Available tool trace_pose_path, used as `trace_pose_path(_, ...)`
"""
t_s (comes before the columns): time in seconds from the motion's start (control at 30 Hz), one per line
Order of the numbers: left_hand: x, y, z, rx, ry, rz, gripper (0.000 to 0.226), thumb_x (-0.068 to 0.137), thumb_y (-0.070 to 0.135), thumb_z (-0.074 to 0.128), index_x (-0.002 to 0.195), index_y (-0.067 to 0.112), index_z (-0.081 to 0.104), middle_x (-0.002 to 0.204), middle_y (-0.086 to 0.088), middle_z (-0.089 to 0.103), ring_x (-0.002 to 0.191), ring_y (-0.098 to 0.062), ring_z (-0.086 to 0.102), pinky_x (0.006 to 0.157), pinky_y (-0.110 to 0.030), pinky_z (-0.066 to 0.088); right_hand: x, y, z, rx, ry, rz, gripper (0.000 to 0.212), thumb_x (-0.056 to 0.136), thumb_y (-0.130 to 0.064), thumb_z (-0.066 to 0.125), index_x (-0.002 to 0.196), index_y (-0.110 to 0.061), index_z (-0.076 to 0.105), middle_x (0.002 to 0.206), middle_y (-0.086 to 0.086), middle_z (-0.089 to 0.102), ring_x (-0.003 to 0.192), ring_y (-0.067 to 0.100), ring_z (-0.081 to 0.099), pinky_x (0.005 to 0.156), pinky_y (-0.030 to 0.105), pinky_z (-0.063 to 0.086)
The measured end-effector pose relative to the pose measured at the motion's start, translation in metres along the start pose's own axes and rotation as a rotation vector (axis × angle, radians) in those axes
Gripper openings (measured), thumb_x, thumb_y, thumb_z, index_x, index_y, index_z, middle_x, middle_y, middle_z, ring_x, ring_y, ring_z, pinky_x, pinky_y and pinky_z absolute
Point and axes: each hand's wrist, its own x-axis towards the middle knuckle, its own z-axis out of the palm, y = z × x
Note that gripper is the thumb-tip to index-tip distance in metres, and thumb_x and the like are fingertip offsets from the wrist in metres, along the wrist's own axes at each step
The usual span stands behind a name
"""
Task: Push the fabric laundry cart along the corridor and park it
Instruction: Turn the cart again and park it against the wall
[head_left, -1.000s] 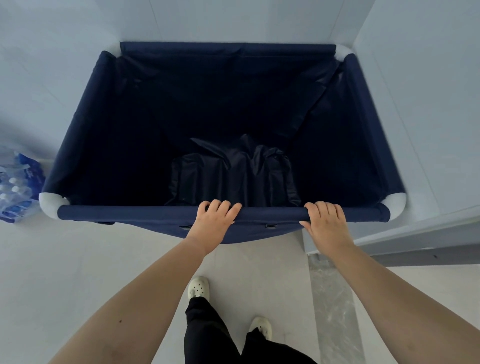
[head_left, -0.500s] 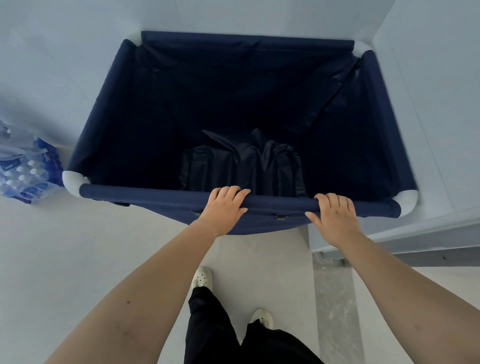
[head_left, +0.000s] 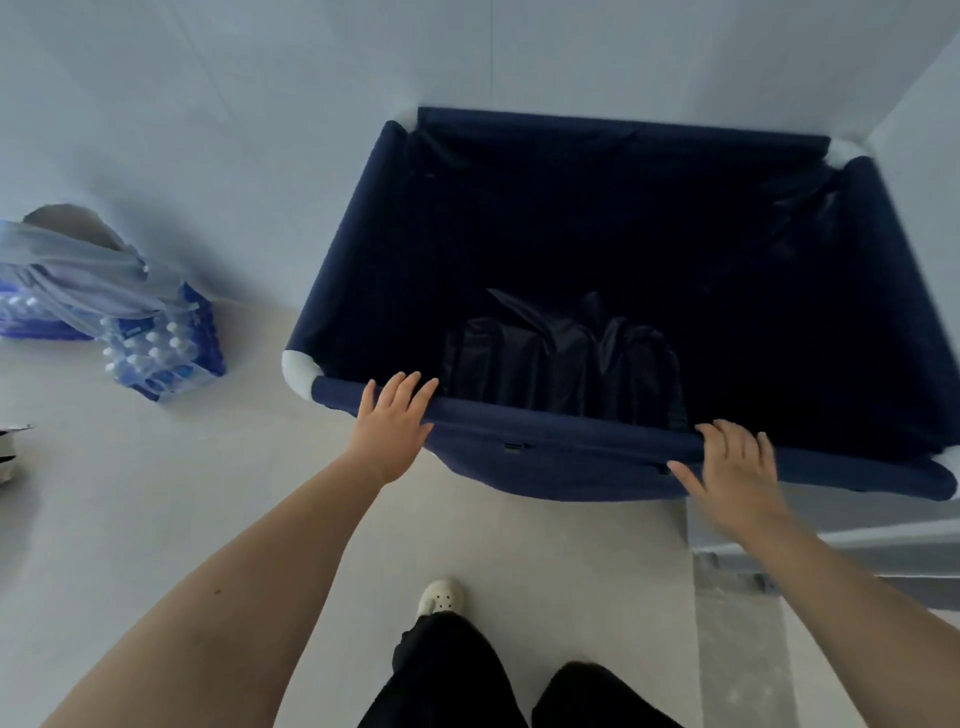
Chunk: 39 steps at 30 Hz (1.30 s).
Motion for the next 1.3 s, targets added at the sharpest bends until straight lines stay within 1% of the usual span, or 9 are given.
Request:
trace_pose_path(0.23,0.003,-0.055,0.006,-0.012,0.062,0.161,0.055,0.097,0.037,0.038,0.146,0.020,0.021,0.150,-0.007,0.032,0.139,-0.027,0.024,0.113,-0.051,0.013,0.012,-0.212,0.008,0.133,0.022,-0.408,0.059,0.091,-0.038,0.049,0.139,-0.010,0.030,0.141,0.012,0.039,0.132,0.028,0.033,0.115,0.044,0.014)
trace_pose_path(0.37,0.013,-0.078,0.009,-0.057,0.054,0.209,0.054,0.094,0.037,0.047,0.142,0.018,0.032,0.144,-0.010,0.042,0.135,-0.029,0.033,0.112,-0.052,0.018,0.025,-0.276,0.012,0.112,0.005,-0.414,0.058,0.092,-0.037,0.047,0.140,-0.011,0.027,0.136,0.008,0.042,0.126,0.027,0.037,0.114,0.045,0.019)
trace_pose_path(0.5,0.021,-0.087,0.017,-0.051,0.155,0.288,0.042,0.082,0.033,0.068,0.119,0.016,0.058,0.113,-0.008,0.064,0.106,-0.031,0.058,0.099,-0.052,0.039,0.031,-0.285,0.013,0.043,0.036,-0.339,0.045,0.094,-0.032,0.046,0.133,-0.011,0.036,0.117,0.008,0.052,0.107,0.028,0.048,0.102,0.044,0.033)
trace_pose_path(0.63,0.023,-0.089,0.025,-0.035,0.230,0.320,0.042,0.076,0.032,0.074,0.112,0.015,0.061,0.101,-0.006,0.066,0.092,-0.030,0.061,0.091,-0.050,0.046,0.030,-0.285,0.016,-0.017,0.084,-0.319,0.039,0.091,-0.027,0.053,0.125,-0.010,0.045,0.104,0.008,0.056,0.090,0.028,0.053,0.089,0.045,0.044)
trace_pose_path(0.83,0.024,-0.091,0.030,0.006,0.259,0.349,0.041,0.078,0.034,0.070,0.113,0.016,0.058,0.098,-0.004,0.064,0.088,-0.027,0.060,0.089,-0.047,0.047,0.030,-0.285,0.017,-0.036,0.097,-0.311,0.039,0.089,-0.026,0.055,0.123,-0.010,0.045,0.103,0.008,0.056,0.088,0.028,0.052,0.086,0.044,0.045)
trace_pose_path(1.0,0.025,-0.089,0.027,-0.002,0.139,0.338,0.042,0.090,0.034,0.054,0.128,0.018,0.044,0.112,-0.004,0.058,0.101,-0.028,0.053,0.098,-0.046,0.038,0.031,-0.284,0.011,-0.035,0.021,-0.307,0.039,0.096,-0.028,0.042,0.131,-0.013,0.035,0.114,0.006,0.050,0.099,0.026,0.047,0.096,0.040,0.035)
trace_pose_path(1.07,0.024,-0.087,0.027,0.010,0.126,0.321,0.042,0.093,0.035,0.049,0.131,0.019,0.041,0.115,-0.003,0.055,0.103,-0.027,0.051,0.099,-0.045,0.036,0.032,-0.284,0.010,-0.032,0.016,-0.301,0.038,0.096,-0.028,0.041,0.131,-0.014,0.034,0.115,0.005,0.048,0.101,0.025,0.045,0.097,0.039,0.034)
trace_pose_path(1.2,0.021,-0.085,0.028,0.010,0.161,0.296,0.042,0.091,0.038,0.053,0.128,0.020,0.045,0.111,-0.004,0.058,0.099,-0.027,0.053,0.096,-0.044,0.039,0.030,-0.278,0.010,-0.023,0.013,-0.288,0.036,0.097,-0.026,0.041,0.130,-0.013,0.035,0.117,0.007,0.049,0.103,0.025,0.045,0.099,0.037,0.033)
trace_pose_path(1.3,0.022,-0.083,0.029,-0.017,0.102,0.264,0.043,0.095,0.039,0.042,0.133,0.019,0.034,0.119,-0.005,0.050,0.105,-0.028,0.047,0.100,-0.043,0.033,0.024,-0.264,0.008,-0.005,0.014,-0.211,0.039,0.096,-0.023,0.043,0.133,-0.012,0.034,0.121,0.009,0.049,0.112,0.027,0.044,0.107,0.039,0.028)
